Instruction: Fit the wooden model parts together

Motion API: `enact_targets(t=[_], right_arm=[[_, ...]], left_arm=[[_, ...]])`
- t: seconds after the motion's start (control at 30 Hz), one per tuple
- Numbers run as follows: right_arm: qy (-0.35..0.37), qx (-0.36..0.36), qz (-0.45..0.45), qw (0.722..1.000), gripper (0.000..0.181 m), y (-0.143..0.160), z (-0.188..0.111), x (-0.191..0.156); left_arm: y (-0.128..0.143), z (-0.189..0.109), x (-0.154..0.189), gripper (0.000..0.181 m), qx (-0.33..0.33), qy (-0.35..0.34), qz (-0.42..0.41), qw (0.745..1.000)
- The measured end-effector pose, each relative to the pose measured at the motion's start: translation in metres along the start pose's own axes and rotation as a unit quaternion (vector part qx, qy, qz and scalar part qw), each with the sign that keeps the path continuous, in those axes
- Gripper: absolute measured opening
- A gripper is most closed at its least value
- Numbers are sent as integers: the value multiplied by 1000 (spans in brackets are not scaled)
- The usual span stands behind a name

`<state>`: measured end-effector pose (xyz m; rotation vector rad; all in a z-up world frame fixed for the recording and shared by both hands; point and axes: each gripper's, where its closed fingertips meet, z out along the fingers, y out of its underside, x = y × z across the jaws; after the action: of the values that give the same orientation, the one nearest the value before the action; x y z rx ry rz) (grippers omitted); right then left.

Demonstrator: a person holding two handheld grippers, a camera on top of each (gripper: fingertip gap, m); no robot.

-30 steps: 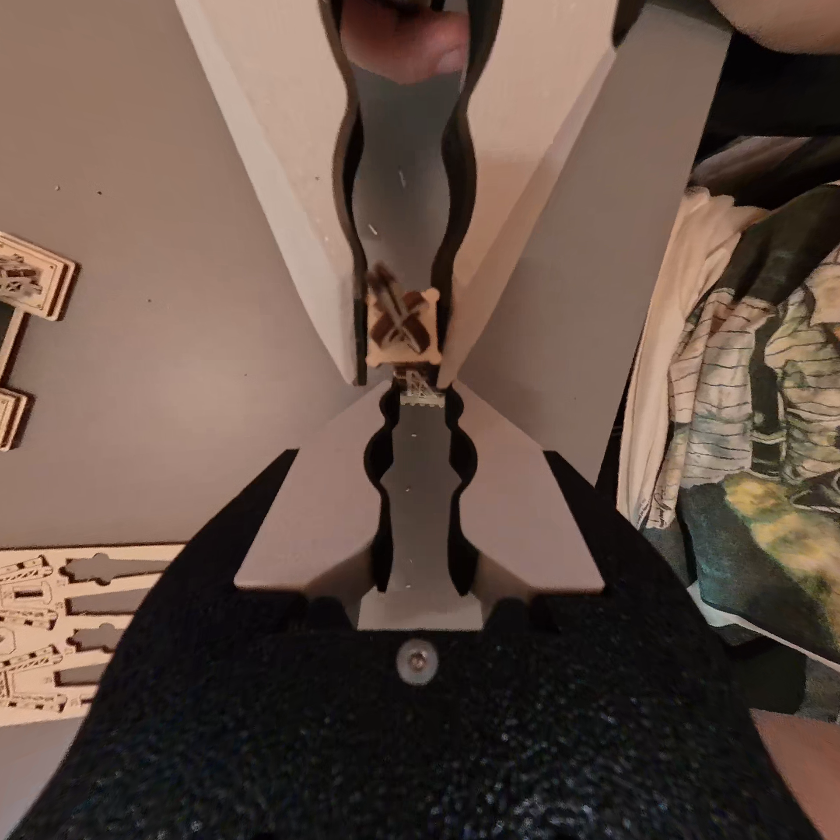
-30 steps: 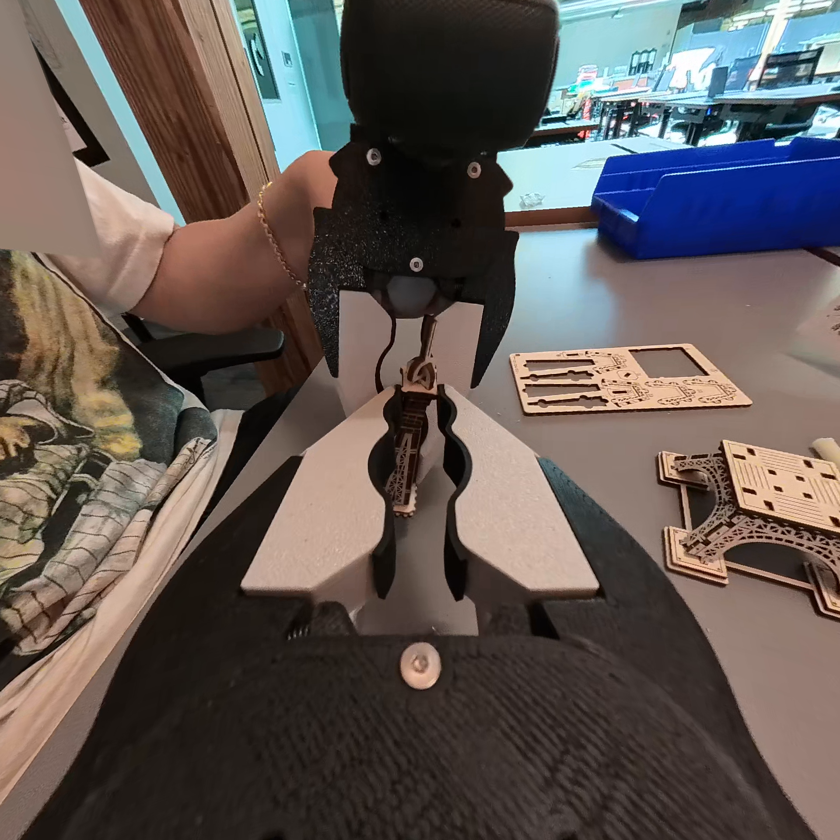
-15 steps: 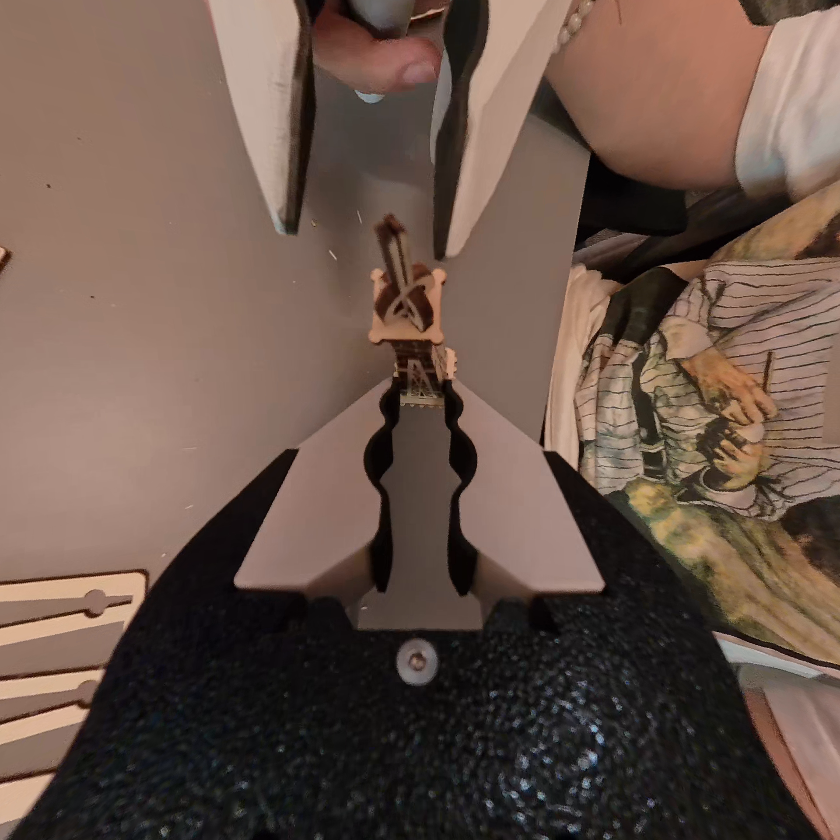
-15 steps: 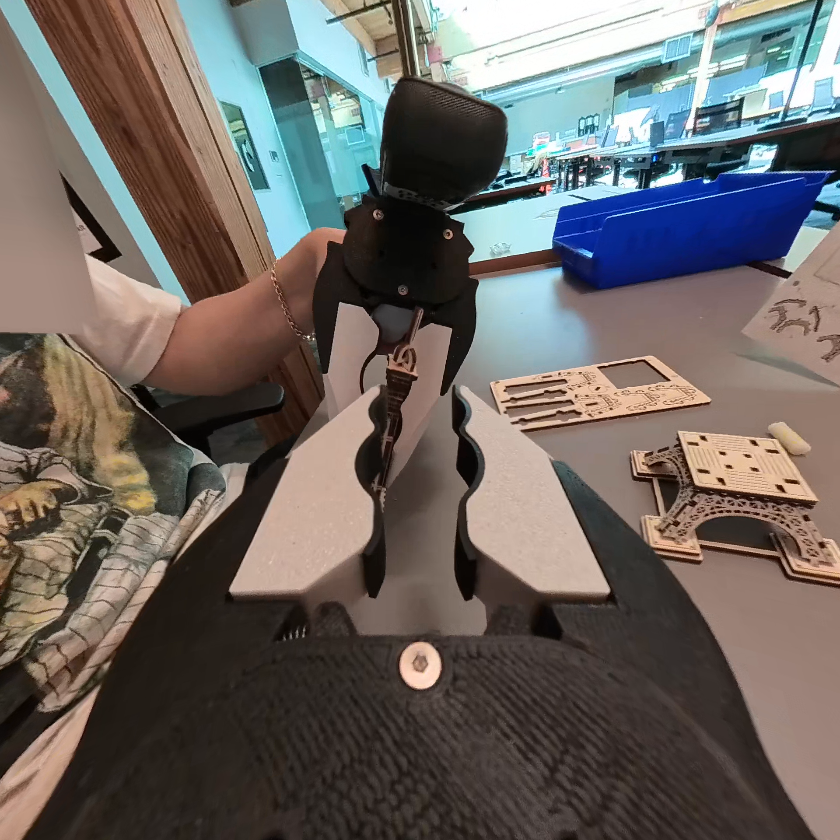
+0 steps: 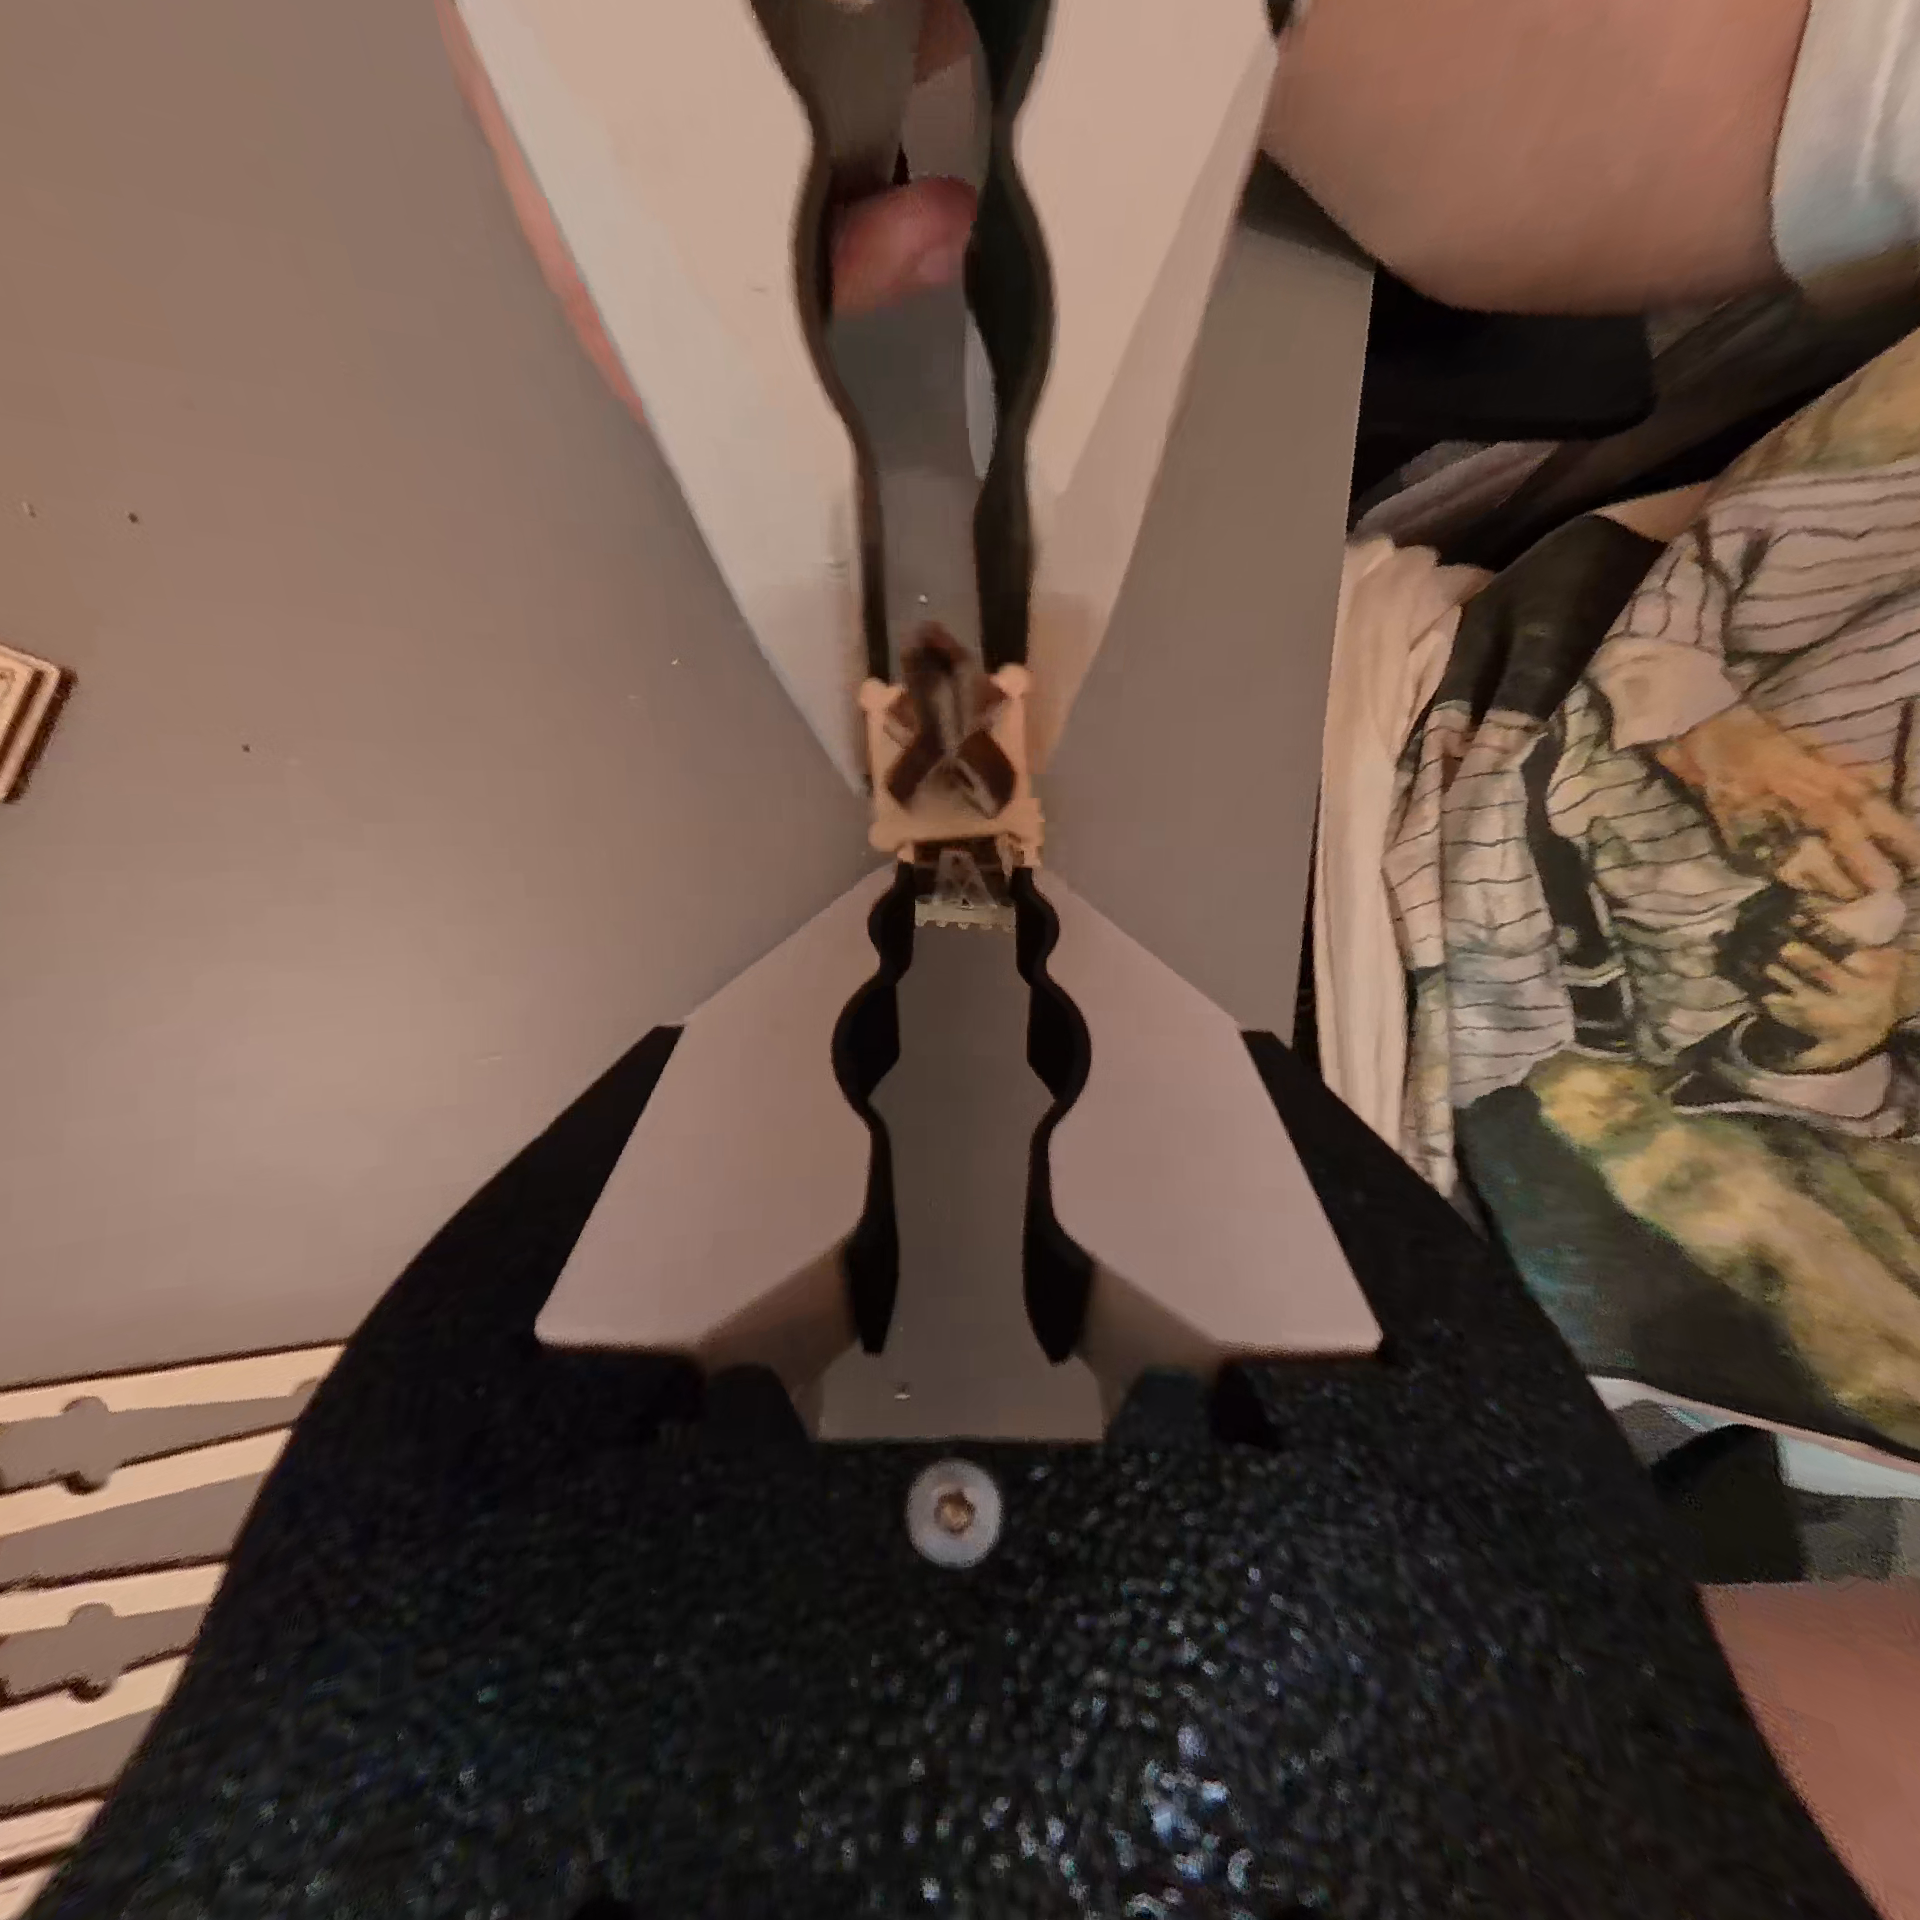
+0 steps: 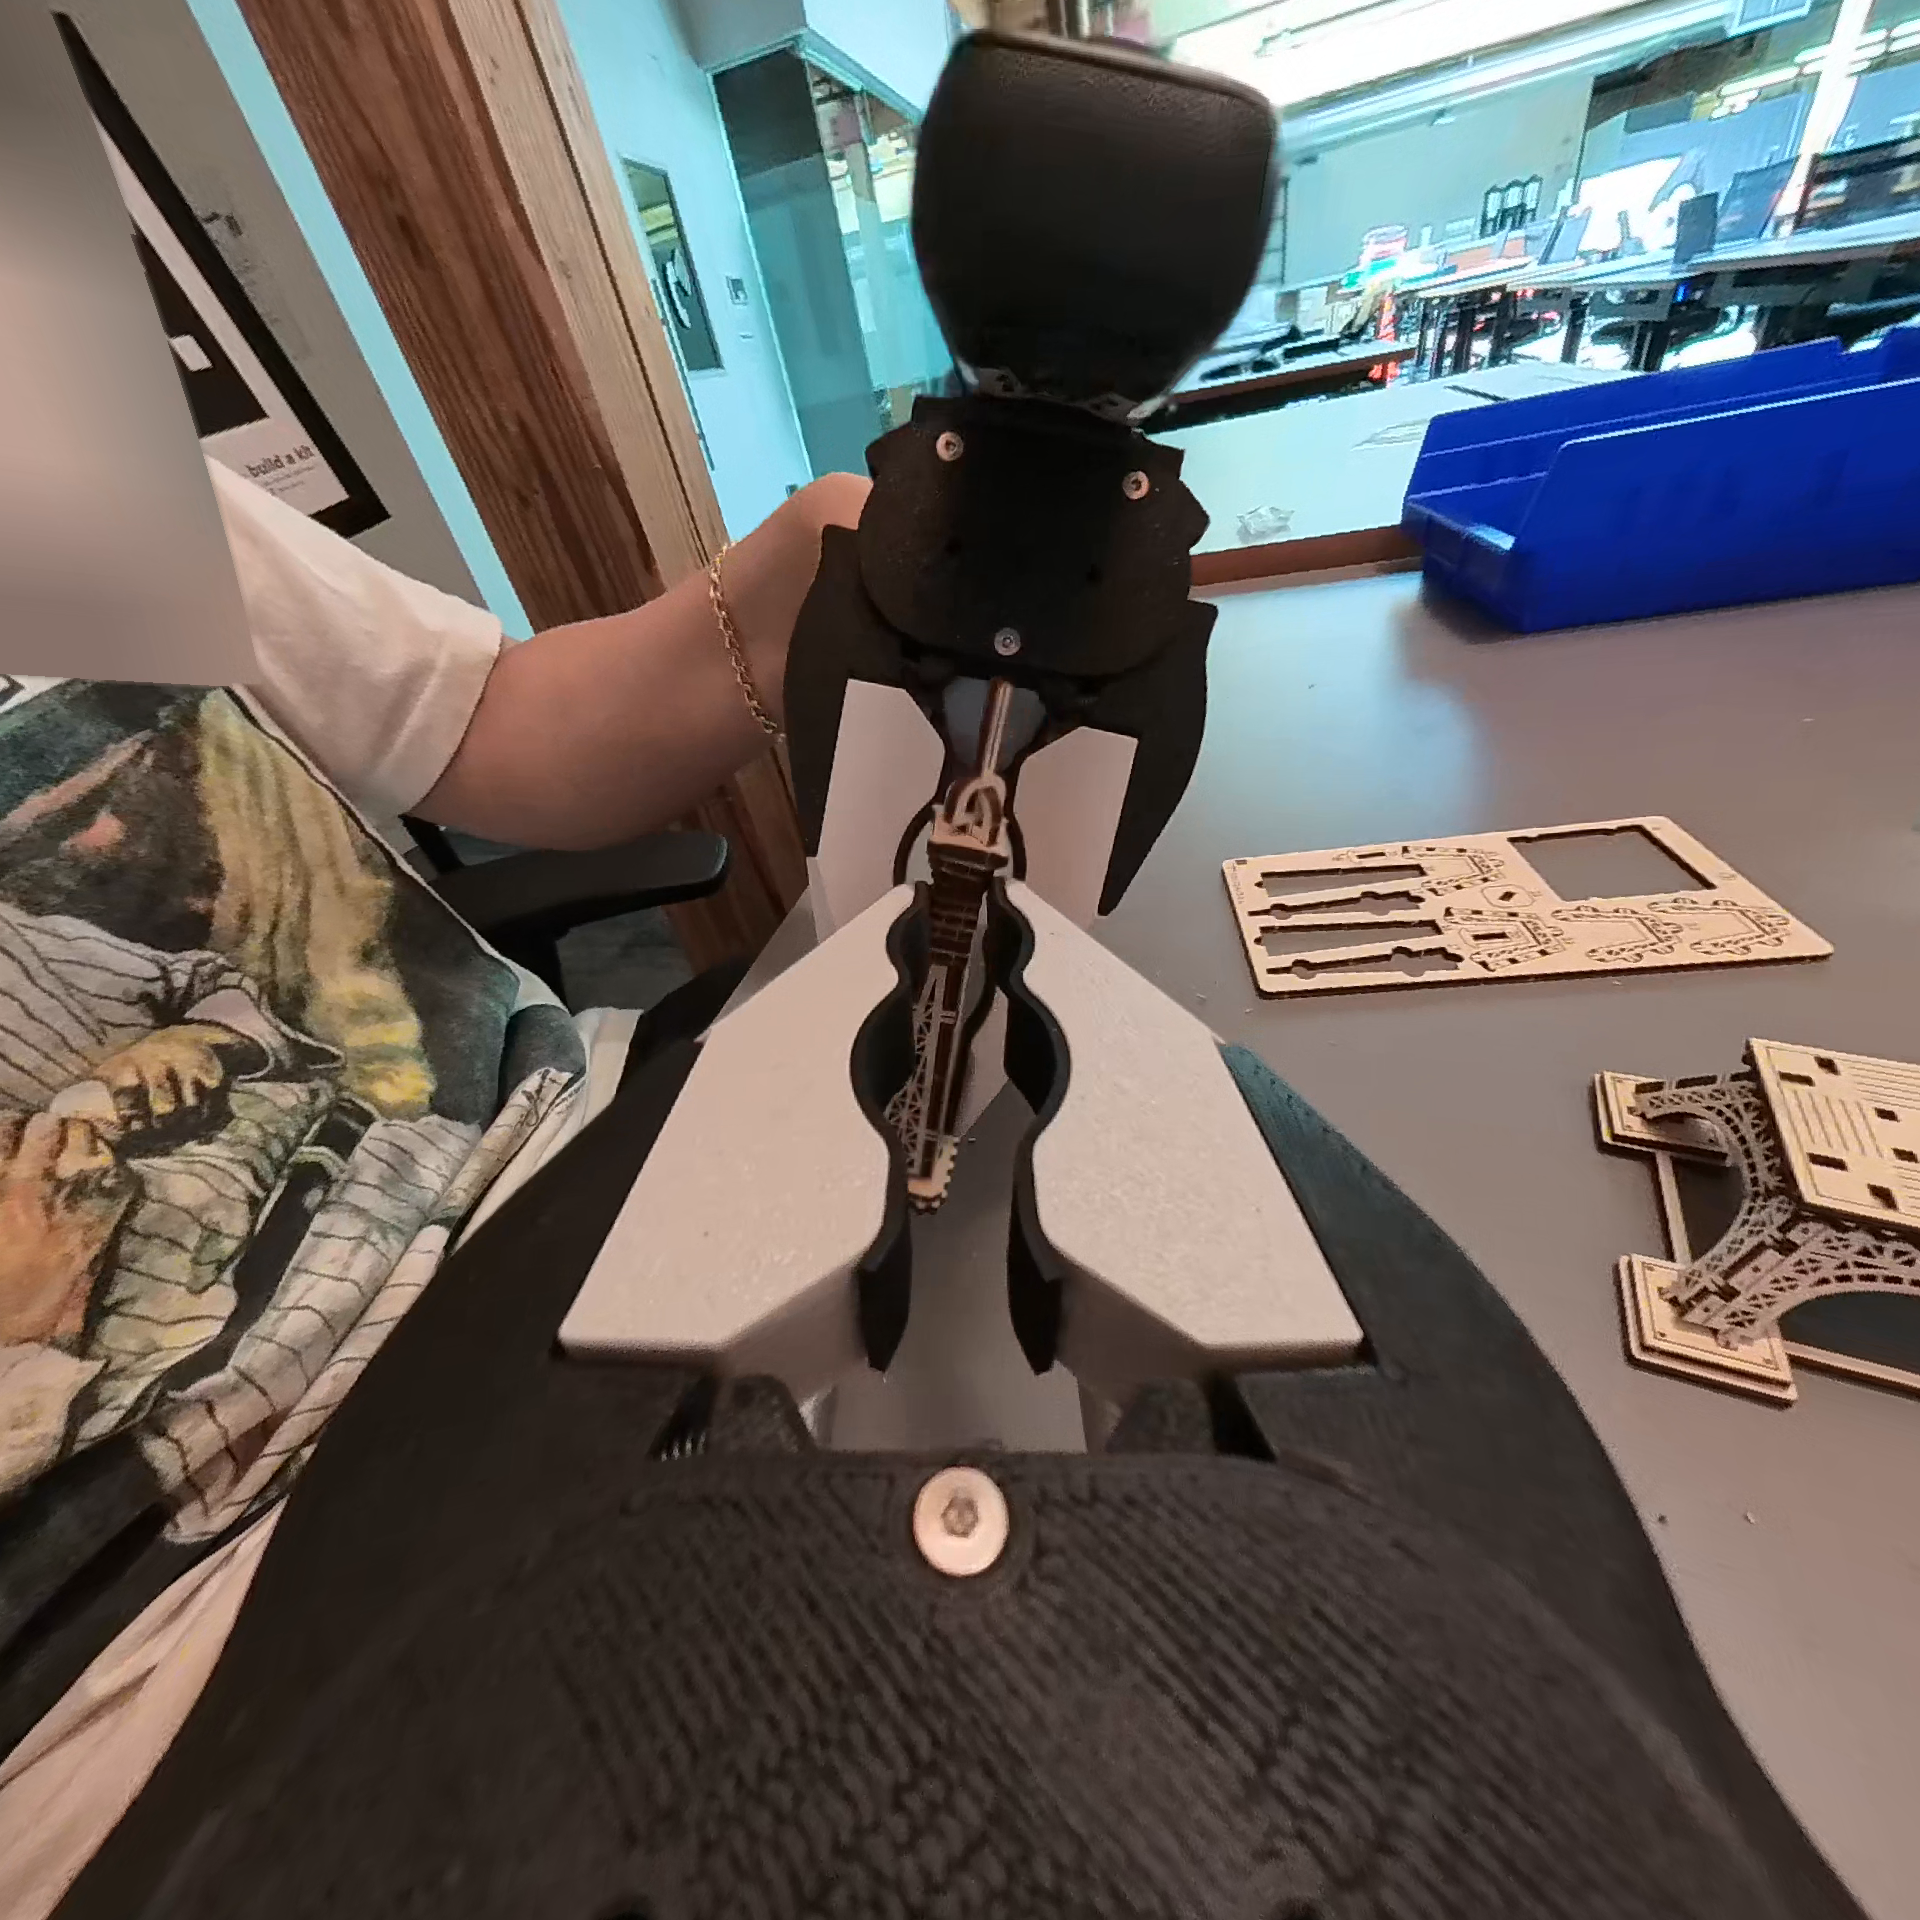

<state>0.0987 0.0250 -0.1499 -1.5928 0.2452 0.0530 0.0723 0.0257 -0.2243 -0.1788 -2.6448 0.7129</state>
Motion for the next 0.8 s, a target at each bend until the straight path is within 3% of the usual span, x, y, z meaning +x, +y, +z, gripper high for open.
enact_targets(t=[0.07,0.13,0.17,0.27,0.37,0.47,0.6,0.67,0.8], right_arm=[[1,-8,4,1000,7,4,-1,1],[44,-35,-2,998,29,12,-5,13],[74,-60,-10,995,30,20,-9,22],[141,-132,-28,981,23,44,-17,46],[168,-149,-66,972,25,48,-6,53],[172,-204,-93,959,26,65,4,55],[173,-216,-109,955,27,68,6,55],[175,-214,-114,954,30,67,3,55],[184,-220,-109,952,32,68,-10,58]], left_arm=[[2,1,-8,17,8,-28,25,999],[4,1,-20,17,20,-60,39,997],[5,0,-27,17,29,-78,38,996],[13,-2,-49,17,30,-129,23,991],[22,1,-64,17,1,-172,35,984],[21,2,-65,17,-6,-180,41,983],[22,-1,-68,23,-8,-197,36,980],[22,-7,-68,41,7,-209,25,978],[18,-26,-62,40,72,-221,10,972]])
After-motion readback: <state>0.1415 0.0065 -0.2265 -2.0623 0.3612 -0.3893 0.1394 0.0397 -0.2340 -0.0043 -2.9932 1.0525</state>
